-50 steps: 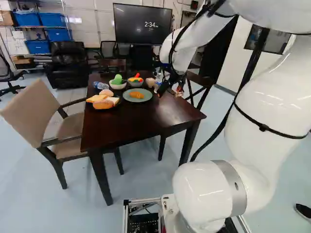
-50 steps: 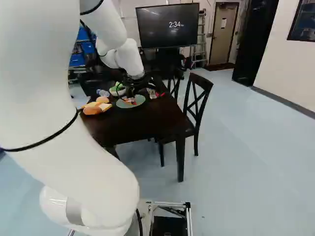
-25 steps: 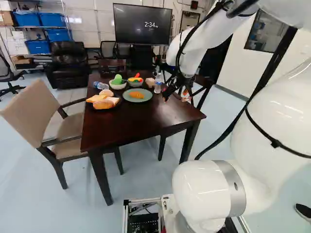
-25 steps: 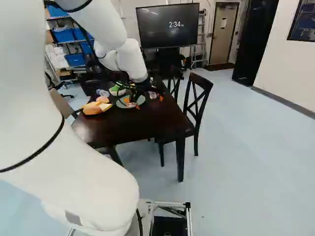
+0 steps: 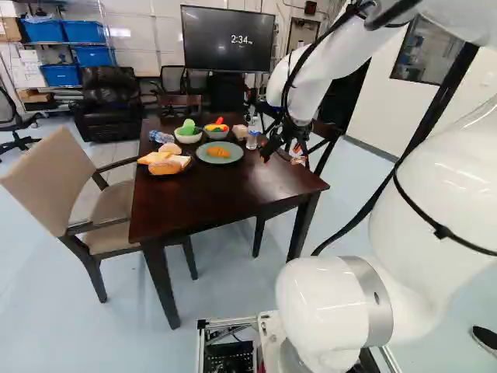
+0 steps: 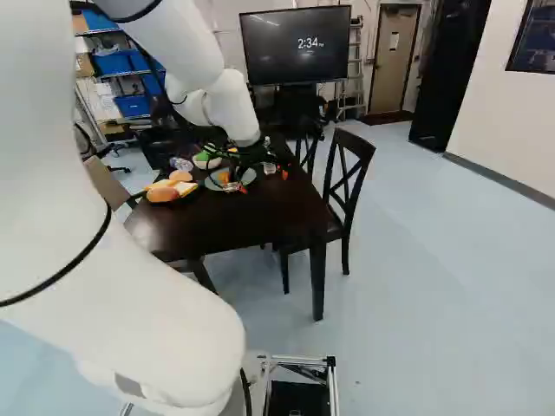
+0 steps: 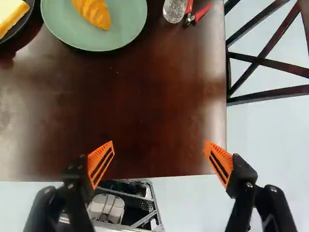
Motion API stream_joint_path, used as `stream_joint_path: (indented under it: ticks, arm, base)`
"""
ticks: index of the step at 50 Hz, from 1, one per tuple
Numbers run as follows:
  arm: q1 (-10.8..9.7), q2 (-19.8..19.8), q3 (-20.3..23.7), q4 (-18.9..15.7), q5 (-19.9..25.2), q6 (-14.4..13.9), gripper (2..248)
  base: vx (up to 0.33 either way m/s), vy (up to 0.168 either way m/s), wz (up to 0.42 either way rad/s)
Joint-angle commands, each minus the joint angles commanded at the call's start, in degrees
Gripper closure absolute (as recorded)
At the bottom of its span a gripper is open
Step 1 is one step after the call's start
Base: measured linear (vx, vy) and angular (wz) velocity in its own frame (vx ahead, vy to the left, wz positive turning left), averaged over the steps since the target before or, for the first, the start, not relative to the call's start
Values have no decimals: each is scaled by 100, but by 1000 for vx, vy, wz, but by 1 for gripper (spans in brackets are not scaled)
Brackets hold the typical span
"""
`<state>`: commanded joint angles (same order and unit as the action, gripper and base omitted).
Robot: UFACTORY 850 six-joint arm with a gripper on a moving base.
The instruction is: Move the croissant to the empty plate
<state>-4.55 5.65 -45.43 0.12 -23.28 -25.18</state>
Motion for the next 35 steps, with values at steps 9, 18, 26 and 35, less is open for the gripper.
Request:
stream_joint_path:
  ticks: [9,18,26,35]
  arm:
    - [8,19,74,0,134,46,3]
    - [20,45,177,-1,320,110,3]
    - [33,75,292,-1,529,182,3]
    - [51,116,453,-1,820,282,3]
  base:
    - [0,0,0]
    - [0,0,0]
    - [0,0,0]
    - [0,0,0]
